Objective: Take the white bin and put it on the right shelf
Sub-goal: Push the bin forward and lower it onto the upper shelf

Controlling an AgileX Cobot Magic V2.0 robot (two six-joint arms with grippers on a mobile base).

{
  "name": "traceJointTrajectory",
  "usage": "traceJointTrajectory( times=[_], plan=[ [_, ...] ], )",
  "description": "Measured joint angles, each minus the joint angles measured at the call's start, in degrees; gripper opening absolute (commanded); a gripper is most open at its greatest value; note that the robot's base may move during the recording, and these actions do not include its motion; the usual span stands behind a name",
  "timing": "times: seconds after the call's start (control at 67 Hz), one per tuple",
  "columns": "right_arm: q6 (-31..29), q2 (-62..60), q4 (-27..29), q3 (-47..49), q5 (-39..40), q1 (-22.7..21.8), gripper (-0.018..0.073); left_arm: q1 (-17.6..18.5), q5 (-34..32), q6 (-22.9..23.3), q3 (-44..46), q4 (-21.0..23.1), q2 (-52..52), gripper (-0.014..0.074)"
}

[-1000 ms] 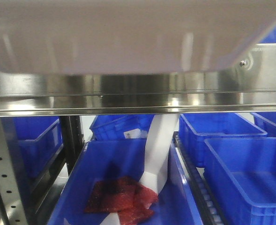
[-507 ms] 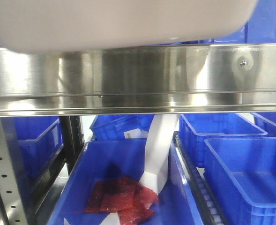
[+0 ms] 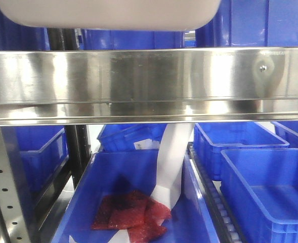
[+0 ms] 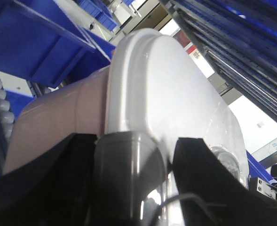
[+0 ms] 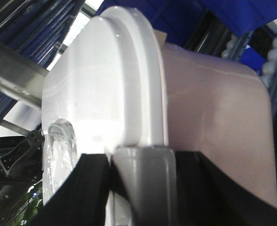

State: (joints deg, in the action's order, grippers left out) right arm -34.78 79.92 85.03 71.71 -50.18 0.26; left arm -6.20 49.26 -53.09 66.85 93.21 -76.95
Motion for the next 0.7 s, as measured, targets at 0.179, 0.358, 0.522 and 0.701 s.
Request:
traceJointTrajectory(
  times=[0.179, 0.358, 0.522, 0.701],
  plan=[
    [-0.22, 4.94, 0.27, 1.86, 1.13, 0.14, 0.0464, 0.36, 0.64, 0.00, 0.91, -0.11, -5.36, 0.0355],
    [-0.22, 8.59, 0.72, 2.08, 1.68, 0.39, 0.0572, 0.70, 2.26, 0.00, 1.05, -0.11, -8.27, 0.0495],
    [-0.84, 11.56, 1.43, 2.12, 2.06, 0.58, 0.0572, 0.97, 1.32, 0.00, 1.18, -0.11, -9.34, 0.0495],
    [-1.65, 13.08, 1.44, 2.12, 1.30, -2.02, 0.0571, 0.97, -0.39, 0.11, 1.88, -0.23, -9.57, 0.0493]
  ],
)
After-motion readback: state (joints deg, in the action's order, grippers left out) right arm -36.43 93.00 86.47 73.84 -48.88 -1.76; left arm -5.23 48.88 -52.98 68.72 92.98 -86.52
